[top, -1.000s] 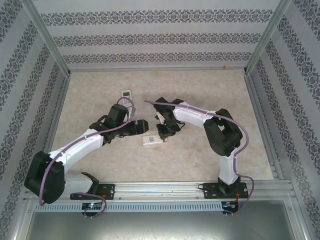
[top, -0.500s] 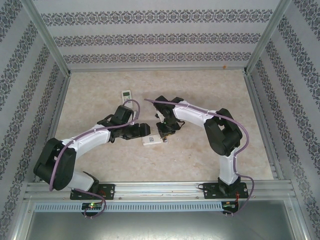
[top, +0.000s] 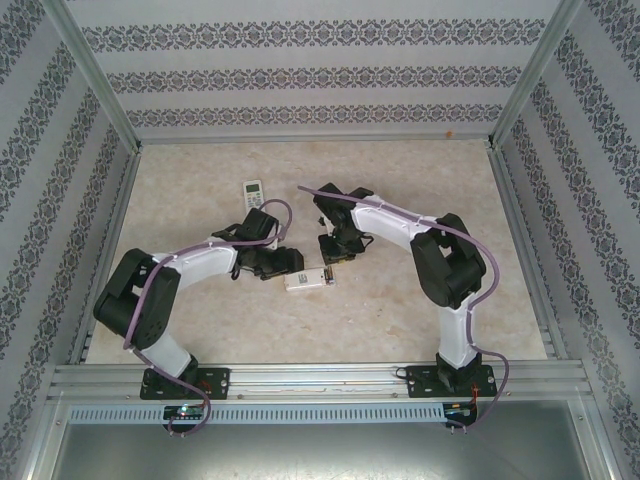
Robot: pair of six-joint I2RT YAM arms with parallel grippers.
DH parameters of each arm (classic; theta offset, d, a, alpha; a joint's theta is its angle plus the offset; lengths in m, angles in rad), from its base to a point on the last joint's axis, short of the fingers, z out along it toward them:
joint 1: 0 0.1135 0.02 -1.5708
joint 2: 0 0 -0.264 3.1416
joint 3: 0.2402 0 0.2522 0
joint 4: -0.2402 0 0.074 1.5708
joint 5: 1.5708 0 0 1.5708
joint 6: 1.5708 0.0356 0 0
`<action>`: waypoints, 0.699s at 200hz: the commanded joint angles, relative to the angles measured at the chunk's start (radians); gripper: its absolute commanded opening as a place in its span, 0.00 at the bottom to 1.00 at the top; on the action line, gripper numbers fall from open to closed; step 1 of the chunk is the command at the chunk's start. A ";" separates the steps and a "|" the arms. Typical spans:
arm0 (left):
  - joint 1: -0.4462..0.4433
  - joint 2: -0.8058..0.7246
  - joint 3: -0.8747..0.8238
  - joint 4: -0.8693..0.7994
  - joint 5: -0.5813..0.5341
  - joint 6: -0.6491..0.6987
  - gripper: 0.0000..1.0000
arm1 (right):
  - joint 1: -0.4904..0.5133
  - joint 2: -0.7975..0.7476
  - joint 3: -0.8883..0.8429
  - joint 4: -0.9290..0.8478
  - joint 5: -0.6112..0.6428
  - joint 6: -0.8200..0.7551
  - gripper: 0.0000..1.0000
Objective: Load the batteries into the remote control
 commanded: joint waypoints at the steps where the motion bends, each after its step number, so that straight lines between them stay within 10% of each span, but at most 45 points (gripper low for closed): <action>1: -0.008 0.021 0.025 -0.037 0.025 0.003 0.60 | 0.002 0.019 0.020 -0.004 -0.047 0.001 0.25; 140: -0.025 0.024 -0.009 -0.036 0.028 -0.032 0.59 | 0.022 -0.003 -0.079 -0.008 -0.035 -0.024 0.18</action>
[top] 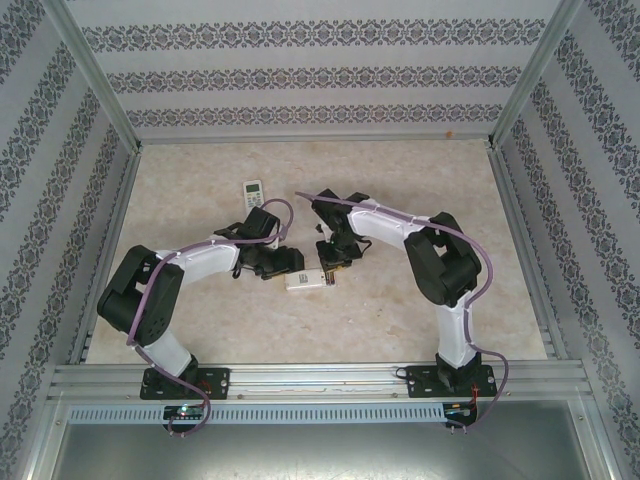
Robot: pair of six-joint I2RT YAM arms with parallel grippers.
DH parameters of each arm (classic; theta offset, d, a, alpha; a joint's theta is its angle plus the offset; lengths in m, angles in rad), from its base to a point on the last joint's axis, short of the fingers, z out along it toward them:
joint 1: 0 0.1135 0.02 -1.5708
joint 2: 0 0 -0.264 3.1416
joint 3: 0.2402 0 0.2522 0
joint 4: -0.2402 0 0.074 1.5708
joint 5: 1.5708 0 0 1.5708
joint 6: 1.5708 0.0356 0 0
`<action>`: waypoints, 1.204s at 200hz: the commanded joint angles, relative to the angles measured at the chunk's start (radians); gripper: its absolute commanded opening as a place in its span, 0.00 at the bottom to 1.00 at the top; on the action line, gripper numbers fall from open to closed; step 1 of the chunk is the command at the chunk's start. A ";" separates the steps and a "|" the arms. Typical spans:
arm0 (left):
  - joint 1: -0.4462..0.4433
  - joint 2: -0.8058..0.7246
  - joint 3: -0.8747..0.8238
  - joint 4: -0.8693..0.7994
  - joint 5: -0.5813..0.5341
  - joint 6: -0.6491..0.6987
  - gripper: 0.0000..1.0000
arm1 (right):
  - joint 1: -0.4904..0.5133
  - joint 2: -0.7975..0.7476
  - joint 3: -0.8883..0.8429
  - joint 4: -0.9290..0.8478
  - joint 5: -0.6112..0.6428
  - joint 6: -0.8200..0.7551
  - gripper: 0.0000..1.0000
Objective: Load the batteries into the remote control
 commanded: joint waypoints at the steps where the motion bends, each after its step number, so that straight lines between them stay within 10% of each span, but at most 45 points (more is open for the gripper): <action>1: -0.025 0.014 -0.018 -0.029 0.027 -0.023 0.59 | 0.009 -0.022 -0.039 -0.028 0.008 -0.016 0.18; 241: -0.060 -0.014 -0.026 -0.010 -0.025 -0.114 0.60 | 0.106 -0.089 -0.361 0.364 0.054 0.103 0.00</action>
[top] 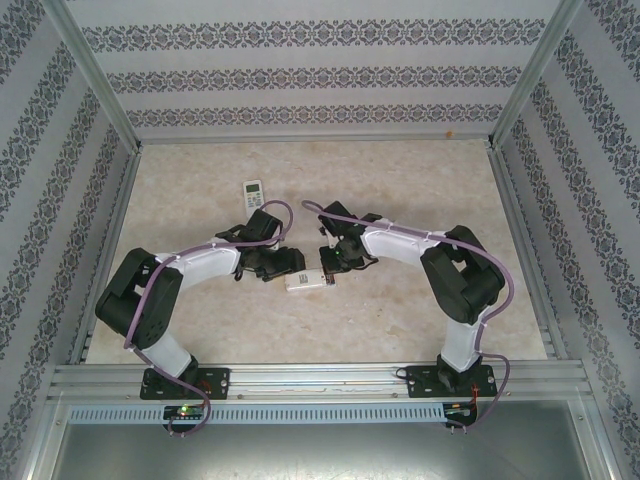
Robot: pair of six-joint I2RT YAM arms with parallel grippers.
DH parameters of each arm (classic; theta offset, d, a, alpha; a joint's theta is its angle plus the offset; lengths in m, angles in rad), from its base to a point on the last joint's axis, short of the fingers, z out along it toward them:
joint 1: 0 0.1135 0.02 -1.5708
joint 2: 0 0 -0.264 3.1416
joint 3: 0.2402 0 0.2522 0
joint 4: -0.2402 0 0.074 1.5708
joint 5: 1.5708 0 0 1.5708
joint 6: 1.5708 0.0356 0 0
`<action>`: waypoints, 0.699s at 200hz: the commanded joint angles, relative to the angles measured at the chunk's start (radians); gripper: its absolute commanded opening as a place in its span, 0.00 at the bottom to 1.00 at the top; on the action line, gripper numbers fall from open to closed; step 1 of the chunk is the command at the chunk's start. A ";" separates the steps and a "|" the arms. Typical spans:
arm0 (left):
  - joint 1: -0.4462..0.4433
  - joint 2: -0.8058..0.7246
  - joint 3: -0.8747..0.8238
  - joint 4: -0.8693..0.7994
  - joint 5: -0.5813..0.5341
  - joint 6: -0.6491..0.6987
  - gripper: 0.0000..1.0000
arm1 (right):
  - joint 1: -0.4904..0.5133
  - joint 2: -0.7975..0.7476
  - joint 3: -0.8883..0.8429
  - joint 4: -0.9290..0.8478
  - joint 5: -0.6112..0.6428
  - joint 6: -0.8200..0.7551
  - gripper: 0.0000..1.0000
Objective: Load the batteries into the remote control
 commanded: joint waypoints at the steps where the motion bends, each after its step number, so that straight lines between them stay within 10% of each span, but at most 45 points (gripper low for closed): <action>1: -0.033 0.005 -0.011 -0.023 0.033 -0.021 0.60 | 0.058 0.078 -0.077 0.017 -0.026 0.032 0.00; 140: -0.033 0.000 -0.035 -0.011 0.056 0.014 0.60 | 0.013 -0.020 0.031 -0.070 -0.052 0.043 0.22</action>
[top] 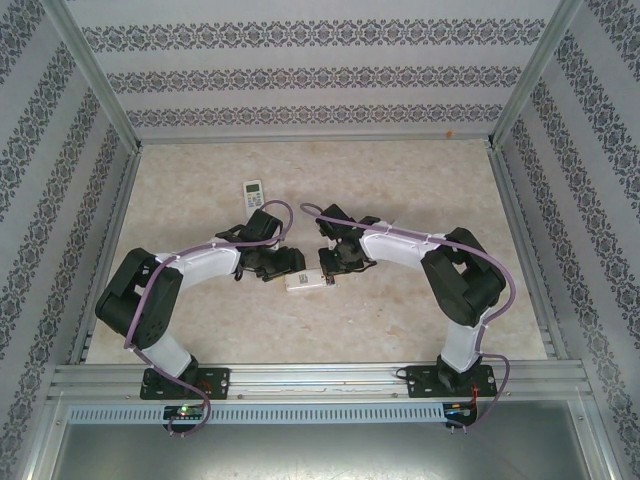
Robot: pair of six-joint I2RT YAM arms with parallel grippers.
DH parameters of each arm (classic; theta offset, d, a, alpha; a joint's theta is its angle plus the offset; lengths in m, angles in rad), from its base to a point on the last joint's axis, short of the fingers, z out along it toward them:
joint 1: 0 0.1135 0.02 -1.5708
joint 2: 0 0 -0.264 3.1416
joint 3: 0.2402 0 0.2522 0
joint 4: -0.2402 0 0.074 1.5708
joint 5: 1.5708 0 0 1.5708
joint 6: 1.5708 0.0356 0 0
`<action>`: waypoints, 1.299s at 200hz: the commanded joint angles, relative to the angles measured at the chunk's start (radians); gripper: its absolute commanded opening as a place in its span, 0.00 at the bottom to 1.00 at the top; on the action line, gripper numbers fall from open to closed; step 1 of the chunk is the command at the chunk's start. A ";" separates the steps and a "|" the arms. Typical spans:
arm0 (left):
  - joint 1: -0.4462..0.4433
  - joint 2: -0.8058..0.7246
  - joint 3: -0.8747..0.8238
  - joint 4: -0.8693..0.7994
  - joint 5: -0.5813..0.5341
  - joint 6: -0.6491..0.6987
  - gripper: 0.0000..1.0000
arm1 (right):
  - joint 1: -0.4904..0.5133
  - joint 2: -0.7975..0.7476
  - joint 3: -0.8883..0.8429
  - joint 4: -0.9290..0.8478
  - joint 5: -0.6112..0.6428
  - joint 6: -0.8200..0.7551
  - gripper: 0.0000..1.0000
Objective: Load the batteries into the remote control
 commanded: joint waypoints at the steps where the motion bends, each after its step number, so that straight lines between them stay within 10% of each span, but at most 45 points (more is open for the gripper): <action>1: -0.033 0.000 -0.031 -0.015 0.053 0.006 0.60 | 0.002 -0.006 0.029 -0.055 -0.074 0.009 0.22; 194: -0.033 0.037 -0.001 -0.012 0.066 0.017 0.60 | -0.043 -0.092 0.023 -0.086 -0.053 0.028 0.42; 260: -0.034 0.050 0.007 -0.010 0.069 0.016 0.60 | -0.051 -0.123 -0.031 -0.073 -0.081 0.040 0.32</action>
